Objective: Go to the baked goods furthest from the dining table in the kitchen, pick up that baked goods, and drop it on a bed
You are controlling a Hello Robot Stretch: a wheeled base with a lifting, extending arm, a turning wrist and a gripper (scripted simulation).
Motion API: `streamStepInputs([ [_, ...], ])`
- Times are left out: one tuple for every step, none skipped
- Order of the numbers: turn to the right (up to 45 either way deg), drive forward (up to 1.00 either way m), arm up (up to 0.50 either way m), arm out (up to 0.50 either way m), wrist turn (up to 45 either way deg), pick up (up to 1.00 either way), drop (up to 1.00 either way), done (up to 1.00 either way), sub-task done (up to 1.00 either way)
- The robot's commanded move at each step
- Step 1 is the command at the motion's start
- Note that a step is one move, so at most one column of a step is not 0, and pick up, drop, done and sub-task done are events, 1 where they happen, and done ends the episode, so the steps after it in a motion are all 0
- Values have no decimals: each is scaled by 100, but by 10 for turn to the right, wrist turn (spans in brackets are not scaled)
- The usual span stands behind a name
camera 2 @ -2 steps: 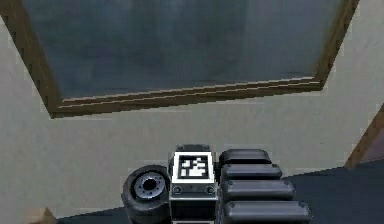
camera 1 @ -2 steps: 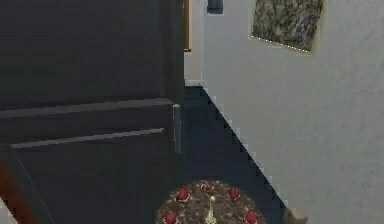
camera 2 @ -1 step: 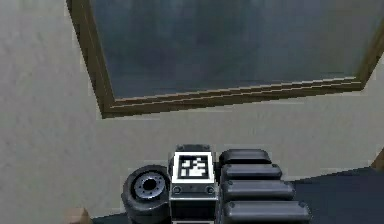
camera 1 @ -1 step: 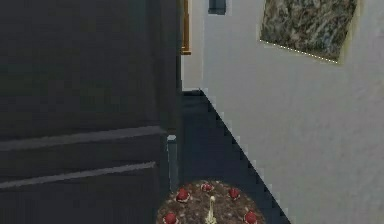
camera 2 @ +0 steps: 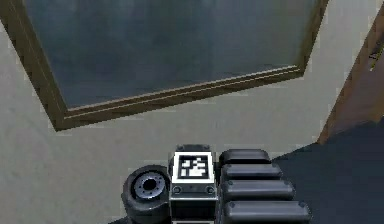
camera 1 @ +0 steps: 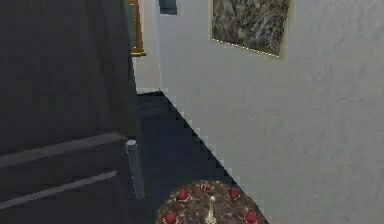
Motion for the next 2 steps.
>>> streamStepInputs([
  [0, 45, 0, 0, 0, 0, 0, 0, 0],
  [90, 0, 0, 0, 0, 0, 0, 0, 0],
])
